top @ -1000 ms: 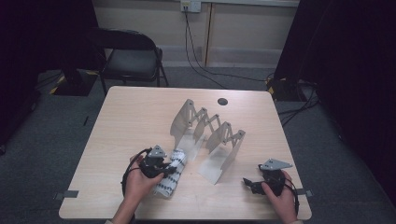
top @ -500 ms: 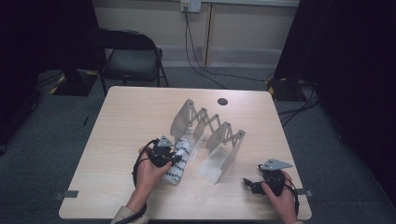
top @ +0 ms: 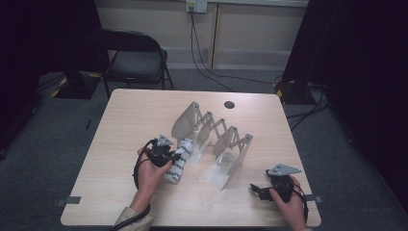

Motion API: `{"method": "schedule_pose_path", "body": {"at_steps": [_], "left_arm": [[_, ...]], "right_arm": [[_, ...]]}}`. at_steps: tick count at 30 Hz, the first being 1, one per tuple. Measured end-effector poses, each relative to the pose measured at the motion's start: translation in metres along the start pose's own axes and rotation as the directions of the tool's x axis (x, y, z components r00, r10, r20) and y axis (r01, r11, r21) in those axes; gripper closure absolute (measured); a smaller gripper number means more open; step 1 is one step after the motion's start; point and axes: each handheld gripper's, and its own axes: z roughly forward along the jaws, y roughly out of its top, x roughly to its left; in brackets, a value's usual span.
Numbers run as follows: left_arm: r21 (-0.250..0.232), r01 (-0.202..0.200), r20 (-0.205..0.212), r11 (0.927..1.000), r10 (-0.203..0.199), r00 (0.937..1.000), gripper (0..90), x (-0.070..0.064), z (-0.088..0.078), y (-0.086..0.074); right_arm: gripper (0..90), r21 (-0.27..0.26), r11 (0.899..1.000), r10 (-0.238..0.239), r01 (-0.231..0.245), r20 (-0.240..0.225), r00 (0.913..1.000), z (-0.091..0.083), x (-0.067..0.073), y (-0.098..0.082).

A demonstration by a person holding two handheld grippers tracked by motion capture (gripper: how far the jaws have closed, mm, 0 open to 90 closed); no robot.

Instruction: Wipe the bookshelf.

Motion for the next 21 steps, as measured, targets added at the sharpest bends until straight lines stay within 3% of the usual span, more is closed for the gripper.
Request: {"method": "schedule_pose_path", "body": {"at_steps": [5,9,15,21], "left_arm": [[-0.005,0.017,-0.022,0.9998,-0.017,0.9996,78.8,0.007,-0.001,0.002],[-0.016,0.001,-0.003,0.9999,-0.001,1.0000,77.6,0.002,0.002,0.003],[-0.028,-0.041,0.003,0.9988,0.042,0.9991,61.8,-0.004,0.003,0.000],[-0.044,-0.055,0.003,0.9975,0.055,0.9985,47.8,-0.009,-0.014,-0.002]], "right_arm": [[11.5,0.000,1.000,0.000,0.000,0.000,1.0000,0.000,0.000,0.000],[11.5,0.000,1.000,0.000,0.000,0.000,1.0000,0.000,0.000,0.000],[11.5,0.000,1.000,-0.002,0.002,-0.001,1.0000,0.000,0.000,0.000],[11.5,-0.001,1.000,-0.003,0.003,-0.002,1.0000,0.000,0.000,0.000]]}}
